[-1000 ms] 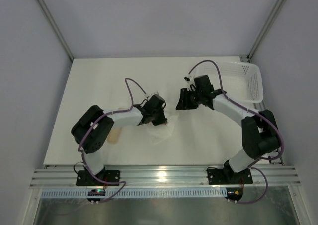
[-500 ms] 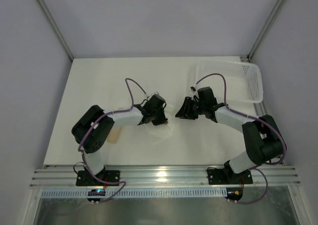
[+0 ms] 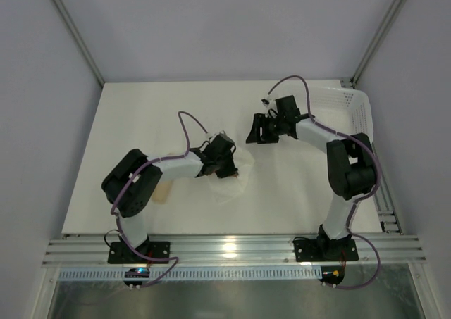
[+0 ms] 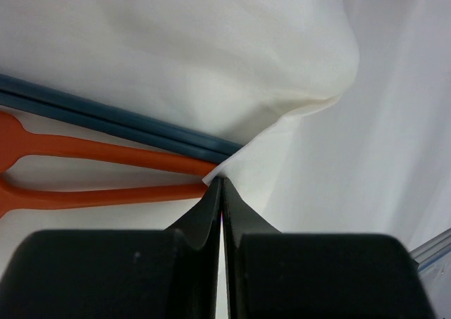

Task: Place the utensils on the paper napkin and roll it up
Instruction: Roll the napkin at the center of the board.

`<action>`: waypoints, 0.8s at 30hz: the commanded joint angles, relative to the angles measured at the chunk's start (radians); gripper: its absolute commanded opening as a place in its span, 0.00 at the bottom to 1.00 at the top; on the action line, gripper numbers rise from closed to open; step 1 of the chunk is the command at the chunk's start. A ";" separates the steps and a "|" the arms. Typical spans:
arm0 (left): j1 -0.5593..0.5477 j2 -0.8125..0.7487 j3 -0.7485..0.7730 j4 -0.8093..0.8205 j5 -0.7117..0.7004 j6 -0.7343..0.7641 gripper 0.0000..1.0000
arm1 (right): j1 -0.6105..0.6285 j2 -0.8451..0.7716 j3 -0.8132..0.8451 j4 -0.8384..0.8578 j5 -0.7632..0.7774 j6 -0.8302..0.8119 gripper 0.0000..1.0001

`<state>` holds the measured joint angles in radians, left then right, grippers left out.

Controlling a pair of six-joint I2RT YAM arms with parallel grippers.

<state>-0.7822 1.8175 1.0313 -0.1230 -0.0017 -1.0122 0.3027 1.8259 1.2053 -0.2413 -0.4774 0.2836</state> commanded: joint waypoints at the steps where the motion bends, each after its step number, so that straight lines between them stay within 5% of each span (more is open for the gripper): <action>1: -0.005 0.016 0.018 -0.024 0.023 0.020 0.00 | 0.006 0.076 0.115 -0.133 -0.142 -0.124 0.64; 24: -0.005 0.039 0.036 -0.030 0.022 0.015 0.00 | 0.061 0.228 0.296 -0.328 -0.060 -0.268 0.61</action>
<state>-0.7834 1.8324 1.0470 -0.1246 0.0193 -1.0122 0.3370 2.0304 1.4460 -0.5156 -0.5869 0.0589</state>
